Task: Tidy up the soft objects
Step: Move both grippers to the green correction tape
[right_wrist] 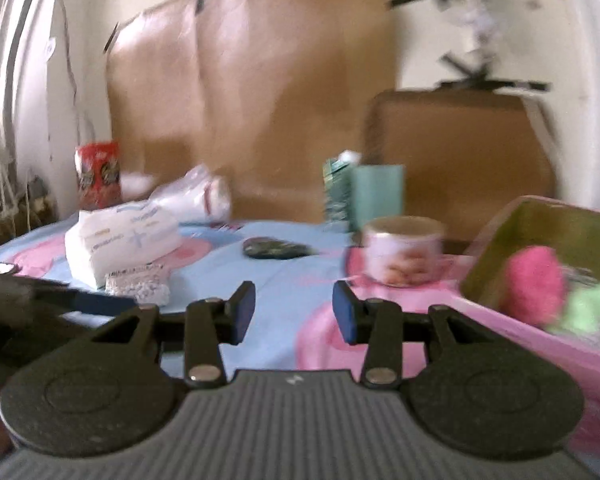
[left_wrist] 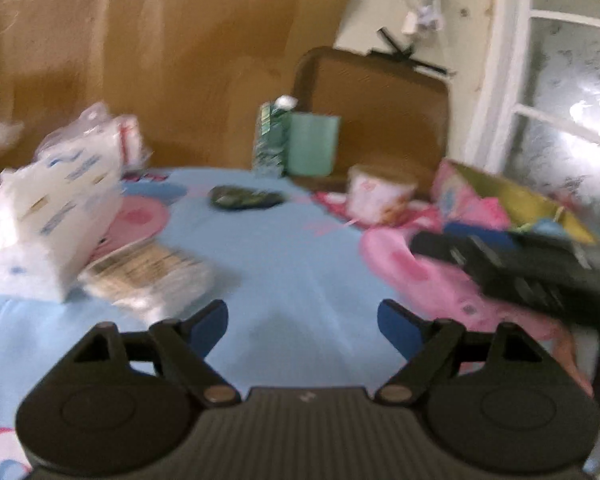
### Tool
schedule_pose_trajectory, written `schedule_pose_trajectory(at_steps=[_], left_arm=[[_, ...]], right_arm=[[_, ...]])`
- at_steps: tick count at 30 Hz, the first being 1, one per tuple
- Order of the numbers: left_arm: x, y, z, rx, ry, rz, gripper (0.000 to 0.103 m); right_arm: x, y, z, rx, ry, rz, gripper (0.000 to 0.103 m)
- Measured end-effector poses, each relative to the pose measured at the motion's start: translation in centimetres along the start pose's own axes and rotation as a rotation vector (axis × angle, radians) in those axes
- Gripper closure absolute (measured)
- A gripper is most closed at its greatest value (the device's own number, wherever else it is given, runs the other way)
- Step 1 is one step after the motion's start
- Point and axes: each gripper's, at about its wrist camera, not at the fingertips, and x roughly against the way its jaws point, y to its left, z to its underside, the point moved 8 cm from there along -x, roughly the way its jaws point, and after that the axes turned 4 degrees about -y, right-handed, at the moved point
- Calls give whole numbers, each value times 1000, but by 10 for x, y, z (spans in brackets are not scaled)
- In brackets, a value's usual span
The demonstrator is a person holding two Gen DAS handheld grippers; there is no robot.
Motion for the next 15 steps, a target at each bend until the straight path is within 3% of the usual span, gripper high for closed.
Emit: schedule_pose_trajectory(at_steps=[3,8,10,15], left_arm=[[-4,21,3,142,39,41,20],[-3,35,3,224,13,58,20],[-3,33,4,220,12,55,19],[-2,35,4,239,8,73,17]], right_arm=[[-57,3,-12,14,50,-3,52],[-151,11,-30,77,169,-56,18],[-181,14,-31,95,212,-69,11],[-225,16,-15,118,347,-65,15]])
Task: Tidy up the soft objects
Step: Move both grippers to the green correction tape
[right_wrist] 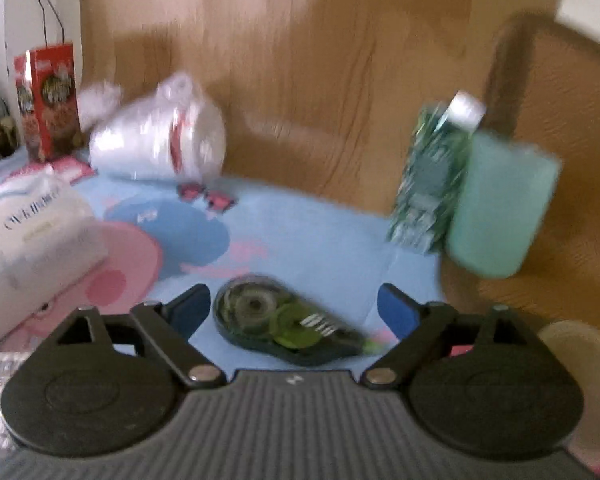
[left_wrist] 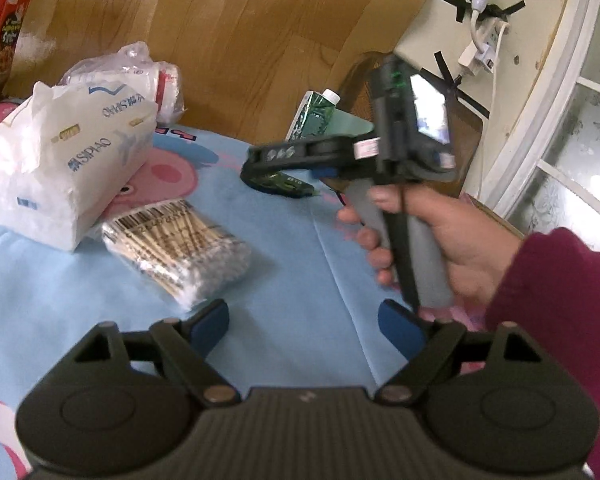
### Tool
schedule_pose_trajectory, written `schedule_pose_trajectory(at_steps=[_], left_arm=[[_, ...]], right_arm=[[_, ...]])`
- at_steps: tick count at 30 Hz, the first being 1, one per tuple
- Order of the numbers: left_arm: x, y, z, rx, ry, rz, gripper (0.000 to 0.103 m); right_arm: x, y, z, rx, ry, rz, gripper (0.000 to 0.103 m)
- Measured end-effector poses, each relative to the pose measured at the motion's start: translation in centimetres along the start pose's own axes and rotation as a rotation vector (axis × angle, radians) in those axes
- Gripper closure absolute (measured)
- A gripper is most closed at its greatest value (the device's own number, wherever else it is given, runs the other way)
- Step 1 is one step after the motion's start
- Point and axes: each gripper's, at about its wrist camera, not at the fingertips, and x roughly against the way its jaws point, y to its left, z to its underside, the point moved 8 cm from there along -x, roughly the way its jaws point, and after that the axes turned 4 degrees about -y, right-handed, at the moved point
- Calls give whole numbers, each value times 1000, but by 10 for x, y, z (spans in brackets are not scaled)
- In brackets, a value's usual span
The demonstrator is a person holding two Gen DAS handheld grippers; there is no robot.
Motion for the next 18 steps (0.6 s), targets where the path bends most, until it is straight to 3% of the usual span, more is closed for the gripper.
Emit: schedule_pose_trajectory(at_steps=[1,7,18], left_arm=[[-1,1,-1,4,1,4,17],[-1,0,-1,7,-1,-1,16],[7,7,0,38,-34,-40,14]], right_arm=[[-5,2,7,2,40,-11,21],[22,5,20,-8,-7,4,35],[84,9,60,23,-39,-29,36]])
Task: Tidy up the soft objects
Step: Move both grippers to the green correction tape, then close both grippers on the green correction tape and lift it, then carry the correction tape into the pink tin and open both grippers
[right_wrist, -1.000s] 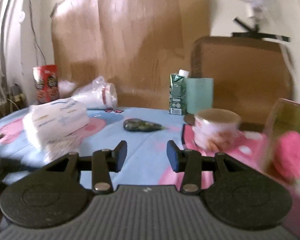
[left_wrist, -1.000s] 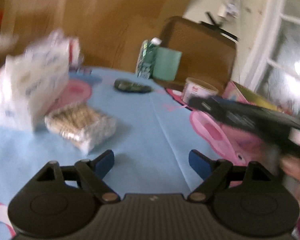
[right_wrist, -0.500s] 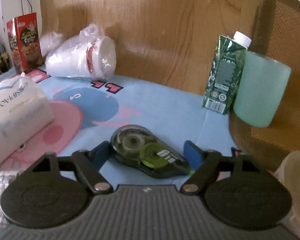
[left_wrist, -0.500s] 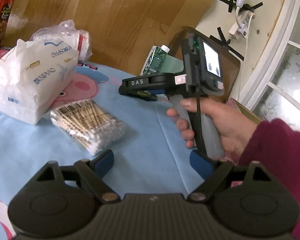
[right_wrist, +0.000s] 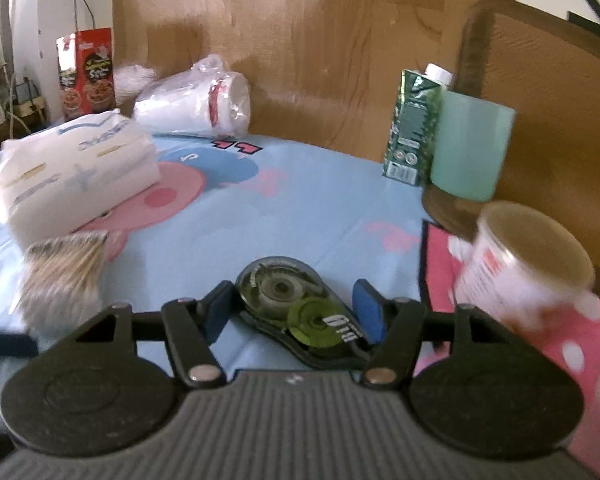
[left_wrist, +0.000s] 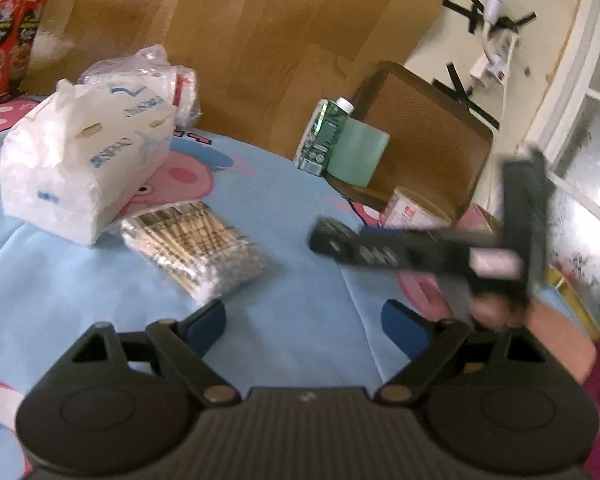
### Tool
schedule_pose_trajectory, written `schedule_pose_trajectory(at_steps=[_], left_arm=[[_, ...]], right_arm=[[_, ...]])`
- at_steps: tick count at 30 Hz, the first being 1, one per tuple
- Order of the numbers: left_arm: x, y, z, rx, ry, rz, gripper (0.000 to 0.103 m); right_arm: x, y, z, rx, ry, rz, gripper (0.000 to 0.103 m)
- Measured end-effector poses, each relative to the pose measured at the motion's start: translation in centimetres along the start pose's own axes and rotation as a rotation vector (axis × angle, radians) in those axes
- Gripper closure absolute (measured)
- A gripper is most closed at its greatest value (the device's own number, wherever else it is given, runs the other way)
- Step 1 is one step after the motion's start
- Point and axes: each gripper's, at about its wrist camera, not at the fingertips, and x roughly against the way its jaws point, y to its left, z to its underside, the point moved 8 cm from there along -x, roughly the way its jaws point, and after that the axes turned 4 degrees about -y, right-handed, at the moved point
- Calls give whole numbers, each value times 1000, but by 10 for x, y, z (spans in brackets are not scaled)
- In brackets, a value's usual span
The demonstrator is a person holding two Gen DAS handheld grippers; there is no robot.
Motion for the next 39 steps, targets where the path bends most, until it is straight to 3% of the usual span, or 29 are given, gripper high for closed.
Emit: schedule_pose_trajectory(at_steps=[5,9,12,14,16,20,23,28,31,34,39], left_arm=[[4,10,-3,73,-20,9,14],[2,3,-1,22,-9,-14,13],[1,-2,1,-4,6,10,14],[0,-3,1,-7,13,21,15],[0,-4,2,-4,18,35,15],[0,-17,7,-25,37,69,18],[3,-45,20,-64,63,161,19],[-2,-94,52,-177,163,270,41],[4,-109,67,-214,185,297,42],[12,-126,80,-226,246,379,41],[17,-135,83,-229,247,384,33]], right_arm=[[38,20,24,68,-24,-75,36],[82,43,53,188,-56,-186,36],[116,50,74,252,-85,-243,35],[134,45,82,241,-102,-188,20],[152,40,89,194,-134,-126,14],[170,41,105,50,-131,-112,15],[173,47,110,-15,-150,-104,20],[153,46,107,-45,-126,-93,27],[155,44,110,-13,-137,-43,29],[160,26,113,-38,-146,23,30],[174,17,121,-52,-160,39,29]])
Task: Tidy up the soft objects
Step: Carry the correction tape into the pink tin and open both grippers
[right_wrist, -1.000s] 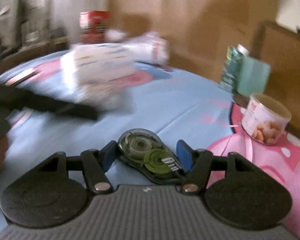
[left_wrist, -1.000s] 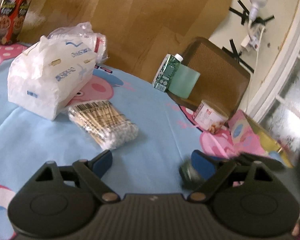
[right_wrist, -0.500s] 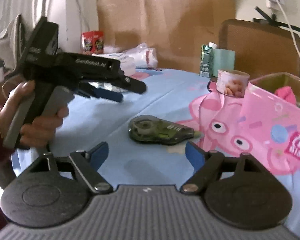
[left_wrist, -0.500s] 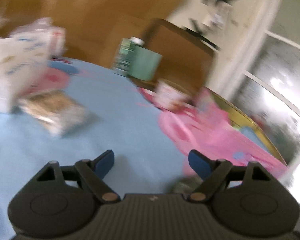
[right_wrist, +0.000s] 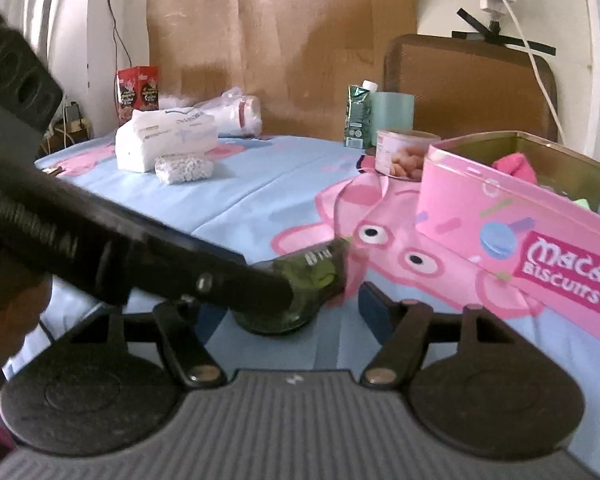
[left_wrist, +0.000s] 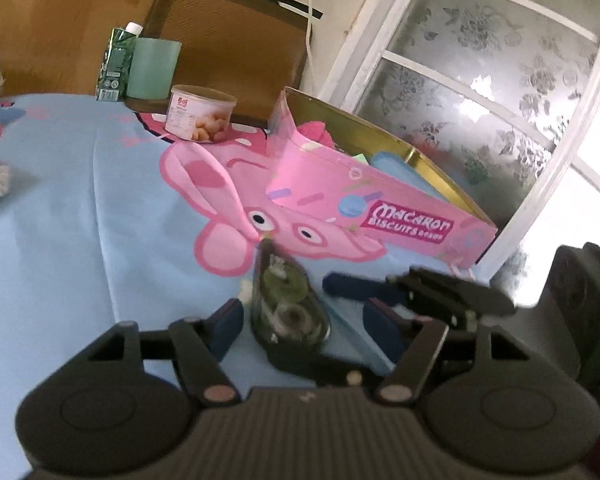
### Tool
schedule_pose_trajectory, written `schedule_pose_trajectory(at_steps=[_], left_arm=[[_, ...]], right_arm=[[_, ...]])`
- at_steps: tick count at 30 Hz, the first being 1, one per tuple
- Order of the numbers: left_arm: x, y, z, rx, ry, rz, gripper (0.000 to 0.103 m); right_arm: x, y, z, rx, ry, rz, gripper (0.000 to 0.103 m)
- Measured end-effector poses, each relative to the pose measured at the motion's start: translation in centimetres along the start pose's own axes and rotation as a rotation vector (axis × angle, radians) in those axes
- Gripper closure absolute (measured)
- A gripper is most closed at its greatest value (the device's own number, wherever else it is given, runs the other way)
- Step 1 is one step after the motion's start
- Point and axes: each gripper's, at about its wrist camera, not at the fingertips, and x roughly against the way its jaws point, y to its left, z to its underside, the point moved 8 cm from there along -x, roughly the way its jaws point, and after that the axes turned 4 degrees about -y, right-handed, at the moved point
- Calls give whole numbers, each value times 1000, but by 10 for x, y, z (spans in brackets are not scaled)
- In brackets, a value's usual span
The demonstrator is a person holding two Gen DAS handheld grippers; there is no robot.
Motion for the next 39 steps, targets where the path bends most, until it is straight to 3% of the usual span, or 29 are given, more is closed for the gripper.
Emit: schedule_pose_trajectory(at_steps=[3,5,6,9,10,13,19,26,33,36,39], left_arm=[[-2,6,-2,37,1,-9,30],[-4,6,1,36,5,-20,33],[-5,3,2,20,6,-24,40],[-8,-3,4,-19,10,-48,43],[-9,-4,3,-21,10,-53,45],[-5,-10,-7,-22,-12,-35,46],[-7,-46,-42,-122,-86,-11,46],[-49,-79,-83,-204,-103,18,46],[-109,-79,-105,-196,-30,-14,45],[-131,-72,-113,-193,-21,-69,28],[-137,-63,-120,-152,-31,-110,25]], right_arm=[[10,12,8,25,0,-2,29],[11,19,11,52,-11,-14,29],[10,21,11,65,-16,-17,29],[8,20,12,47,-42,2,38],[8,17,11,38,-49,23,51],[14,7,3,0,-86,49,50],[40,-3,-22,72,-241,172,50],[48,-50,-47,25,-326,294,50],[20,-101,-62,-98,-281,327,50],[-1,-125,-66,-155,-219,334,50],[-25,-146,-67,-187,-149,354,47]])
